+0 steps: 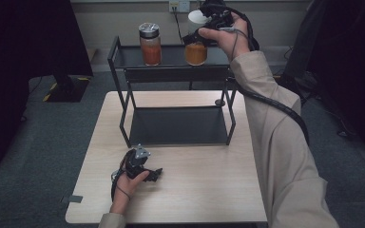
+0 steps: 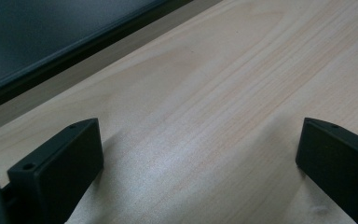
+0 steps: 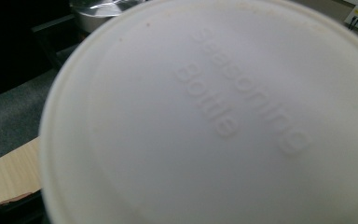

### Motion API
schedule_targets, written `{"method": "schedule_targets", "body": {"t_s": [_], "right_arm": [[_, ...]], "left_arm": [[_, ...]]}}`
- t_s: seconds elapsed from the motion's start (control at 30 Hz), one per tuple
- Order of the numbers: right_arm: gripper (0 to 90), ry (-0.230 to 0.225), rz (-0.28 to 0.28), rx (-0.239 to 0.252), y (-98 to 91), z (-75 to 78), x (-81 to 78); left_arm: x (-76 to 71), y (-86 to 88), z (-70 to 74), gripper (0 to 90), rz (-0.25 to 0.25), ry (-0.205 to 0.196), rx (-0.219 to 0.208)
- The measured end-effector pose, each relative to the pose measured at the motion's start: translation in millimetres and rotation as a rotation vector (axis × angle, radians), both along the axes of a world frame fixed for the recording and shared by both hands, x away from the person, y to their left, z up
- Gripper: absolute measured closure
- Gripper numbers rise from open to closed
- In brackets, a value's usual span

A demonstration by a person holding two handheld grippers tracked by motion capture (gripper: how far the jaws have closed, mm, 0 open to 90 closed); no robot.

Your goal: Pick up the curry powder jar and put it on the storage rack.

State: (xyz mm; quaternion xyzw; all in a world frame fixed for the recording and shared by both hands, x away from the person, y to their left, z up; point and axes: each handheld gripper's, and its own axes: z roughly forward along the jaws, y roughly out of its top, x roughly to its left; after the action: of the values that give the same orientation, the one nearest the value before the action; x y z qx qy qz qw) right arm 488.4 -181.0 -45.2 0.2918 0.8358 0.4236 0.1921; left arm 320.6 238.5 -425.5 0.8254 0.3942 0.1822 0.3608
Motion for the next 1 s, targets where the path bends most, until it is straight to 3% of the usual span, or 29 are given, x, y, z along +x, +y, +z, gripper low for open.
{"method": "schedule_targets", "body": {"t_s": [0.47,1.0], "right_arm": [[33.7,0.009,-0.027,-0.029,16.5,-7.9,23.9],[33.3,0.021,-0.028,0.039,12.0,-19.1,28.8]], "left_arm": [[0.0,0.0,0.0,0.0,0.000,0.000,0.000],[0.5,0.4,-0.2,0.0,-0.002,0.001,-0.003]]}}
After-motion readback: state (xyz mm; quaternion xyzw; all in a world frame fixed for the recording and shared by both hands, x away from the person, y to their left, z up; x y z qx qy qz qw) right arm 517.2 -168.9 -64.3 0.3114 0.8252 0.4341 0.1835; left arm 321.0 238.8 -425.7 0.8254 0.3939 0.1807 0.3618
